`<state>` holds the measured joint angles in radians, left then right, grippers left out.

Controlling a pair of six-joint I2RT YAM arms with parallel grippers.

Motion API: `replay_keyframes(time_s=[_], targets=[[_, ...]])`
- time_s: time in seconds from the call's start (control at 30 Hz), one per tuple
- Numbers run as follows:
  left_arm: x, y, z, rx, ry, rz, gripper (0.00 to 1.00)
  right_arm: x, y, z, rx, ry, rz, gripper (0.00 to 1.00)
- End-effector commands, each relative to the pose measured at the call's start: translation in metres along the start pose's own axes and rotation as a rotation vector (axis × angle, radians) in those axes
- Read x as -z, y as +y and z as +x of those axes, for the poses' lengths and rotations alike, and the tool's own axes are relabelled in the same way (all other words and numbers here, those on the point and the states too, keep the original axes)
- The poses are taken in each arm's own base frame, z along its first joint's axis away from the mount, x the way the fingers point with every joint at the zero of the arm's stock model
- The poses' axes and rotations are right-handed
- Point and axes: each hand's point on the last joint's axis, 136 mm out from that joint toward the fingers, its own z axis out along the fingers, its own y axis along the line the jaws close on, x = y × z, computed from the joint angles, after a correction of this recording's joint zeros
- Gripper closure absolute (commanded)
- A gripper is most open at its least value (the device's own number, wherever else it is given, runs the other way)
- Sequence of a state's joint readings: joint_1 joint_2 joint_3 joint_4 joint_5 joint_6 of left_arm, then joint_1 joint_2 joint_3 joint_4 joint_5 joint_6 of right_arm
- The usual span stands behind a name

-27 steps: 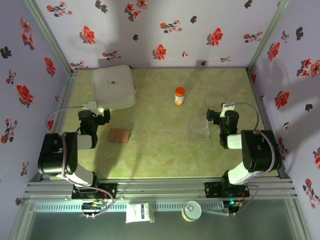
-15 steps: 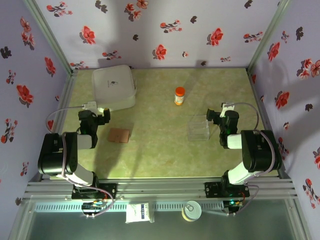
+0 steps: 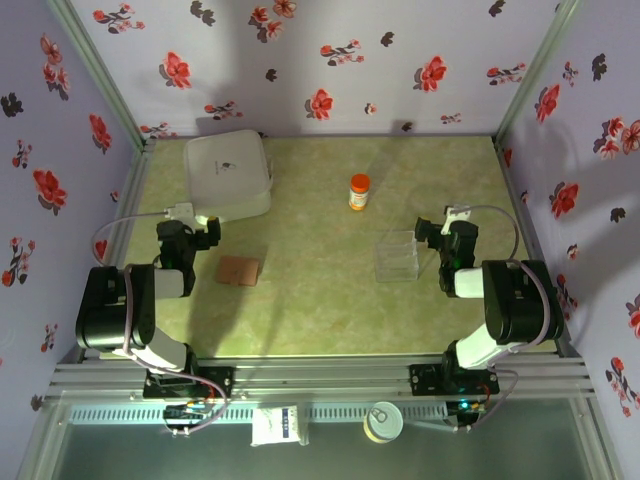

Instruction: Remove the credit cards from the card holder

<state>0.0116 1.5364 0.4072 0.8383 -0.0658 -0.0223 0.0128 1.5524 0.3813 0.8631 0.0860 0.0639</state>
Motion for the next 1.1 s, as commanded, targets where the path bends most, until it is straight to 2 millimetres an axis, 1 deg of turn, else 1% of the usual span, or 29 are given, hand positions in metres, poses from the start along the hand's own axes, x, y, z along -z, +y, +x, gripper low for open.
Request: replay_keyframes(time_s=[0.0, 0.37, 0.43, 0.63, 0.73, 0.83, 0.9, 0.97, 1.07], targets=[[0.000, 0.001, -0.003, -0.003, -0.021, 0.004, 0.00, -0.003, -0.008, -0.008, -0.024, -0.019, 0.041, 0.01], [0.001, 0.001, -0.003, -0.003, -0.022, 0.005, 0.00, -0.002, -0.008, -0.008, -0.022, -0.021, 0.043, 0.01], [0.002, 0.004, -0.005, 0.005, -0.025, -0.014, 0.00, -0.002, -0.007, -0.009, -0.018, -0.025, 0.036, 0.01], [0.016, 0.009, -0.024, 0.000, -0.040, -0.068, 0.00, 0.004, -0.004, -0.022, -0.008, 0.011, 0.029, 0.01], [0.022, 0.008, -0.033, -0.018, -0.013, -0.103, 0.00, 0.006, 0.001, -0.029, -0.004, 0.037, 0.016, 0.01], [0.030, 0.005, -0.047, -0.026, 0.006, -0.119, 0.00, 0.011, 0.007, -0.034, 0.003, 0.070, 0.008, 0.01], [0.035, 0.000, -0.056, 0.007, 0.018, -0.108, 0.00, 0.016, 0.010, -0.040, -0.003, 0.104, 0.005, 0.01], [0.040, -0.006, -0.064, 0.020, 0.043, -0.091, 0.00, 0.022, 0.016, -0.045, -0.019, 0.137, -0.007, 0.03], [0.048, -0.010, -0.069, 0.070, 0.104, -0.078, 0.00, 0.034, 0.025, -0.049, -0.052, 0.209, -0.020, 0.09]])
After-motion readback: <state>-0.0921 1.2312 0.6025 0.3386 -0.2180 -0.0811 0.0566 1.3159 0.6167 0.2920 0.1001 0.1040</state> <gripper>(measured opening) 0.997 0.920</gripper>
